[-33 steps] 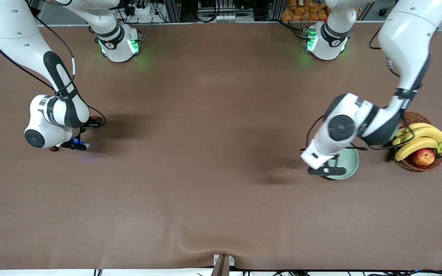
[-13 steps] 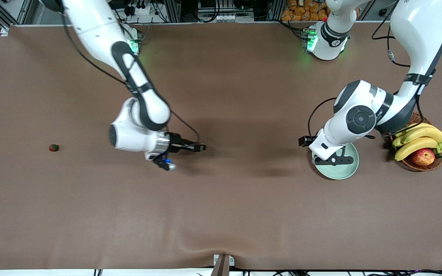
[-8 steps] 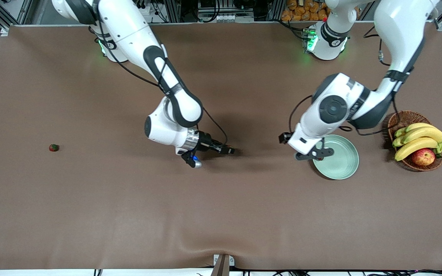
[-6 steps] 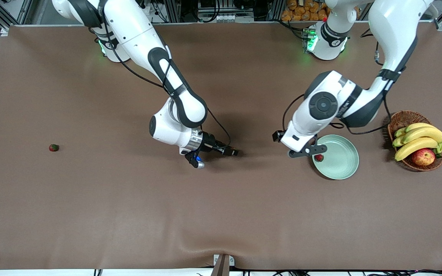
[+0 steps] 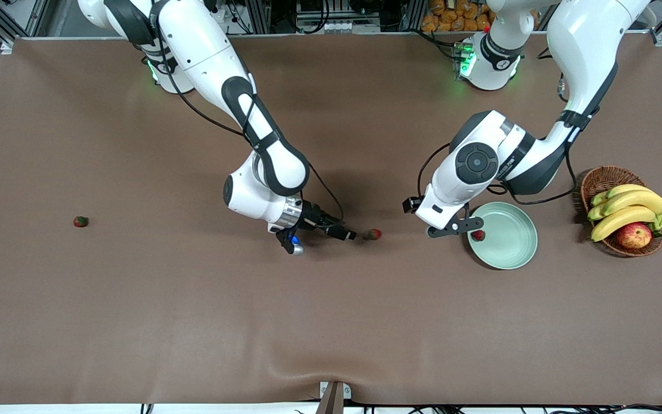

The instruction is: Collect all strawberries into plate

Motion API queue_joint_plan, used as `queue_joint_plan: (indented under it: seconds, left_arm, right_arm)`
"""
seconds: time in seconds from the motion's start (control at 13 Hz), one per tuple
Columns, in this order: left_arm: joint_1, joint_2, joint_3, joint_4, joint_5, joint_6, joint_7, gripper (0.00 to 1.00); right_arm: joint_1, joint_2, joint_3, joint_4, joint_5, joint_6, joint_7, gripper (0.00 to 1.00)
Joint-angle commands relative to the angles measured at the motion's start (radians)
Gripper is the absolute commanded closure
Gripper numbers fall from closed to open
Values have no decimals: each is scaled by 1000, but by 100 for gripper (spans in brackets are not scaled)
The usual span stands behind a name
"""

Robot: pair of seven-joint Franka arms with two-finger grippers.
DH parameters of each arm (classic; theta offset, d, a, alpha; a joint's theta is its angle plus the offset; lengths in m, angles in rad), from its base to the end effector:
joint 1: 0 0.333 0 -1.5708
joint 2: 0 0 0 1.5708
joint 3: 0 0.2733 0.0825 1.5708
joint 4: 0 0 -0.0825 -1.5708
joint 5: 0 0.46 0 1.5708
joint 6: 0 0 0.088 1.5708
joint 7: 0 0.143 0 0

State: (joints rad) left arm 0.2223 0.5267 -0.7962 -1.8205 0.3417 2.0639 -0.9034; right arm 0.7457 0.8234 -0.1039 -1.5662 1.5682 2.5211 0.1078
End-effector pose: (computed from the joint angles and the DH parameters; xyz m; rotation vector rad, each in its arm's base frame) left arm 0.5753 -0.3404 0.1969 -3.1106 -0.3071 0.2032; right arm 0.5884 0.4589 0.0582 -2.1256 0.8027 0.2450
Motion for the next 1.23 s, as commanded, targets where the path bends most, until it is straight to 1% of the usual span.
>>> queue_joint_plan:
  seconds: [0.0,0.08,0.23,0.31,0.38,0.54,0.62,0.69,0.77,0.85,1.0,1.08,1.15]
  left_arm:
    - [-58,56,0,58,-18,19,-72,0]
    - [-87,88,2,88,-13,41,-107,0]
    - [-147,146,8,134,-9,106,-162,0]
    - [-173,172,18,150,-9,148,-187,0]
    - [-210,191,55,165,-7,197,-196,0]
    - [-305,206,164,173,0,307,-169,0]
    - [-351,208,223,176,14,355,-143,0]
    - [-388,216,263,179,34,383,-108,0]
    - [-400,222,284,182,48,395,-73,2]
    - [-400,222,288,184,81,400,-21,6]
    - [-386,231,290,182,135,400,76,12]
    - [-388,239,290,182,141,400,104,18]
    - [-388,245,304,182,154,400,124,23]
  right_arm:
    - [-99,-65,4,-105,-40,-13,-19,0]
    - [-144,-84,4,-139,-135,-15,-19,0]
    - [-257,-150,6,-223,-369,-44,-19,0]
    - [-316,-174,6,-236,-483,-120,-17,0]
    - [-383,-196,6,-236,-598,-213,-17,0]
    - [-520,-246,6,-232,-907,-338,-17,0]
    - [-555,-272,6,-230,-1074,-390,-14,0]
    - [-574,-297,3,-230,-1211,-421,-14,0]
    - [-597,-314,1,-230,-1320,-439,-17,0]
    - [-620,-326,1,-230,-1409,-465,-17,0]
    - [-666,-328,-2,-229,-1560,-513,-23,0]
    - [-692,-326,-2,-230,-1623,-516,-36,0]
    - [-716,-319,-2,-232,-1666,-516,-62,0]
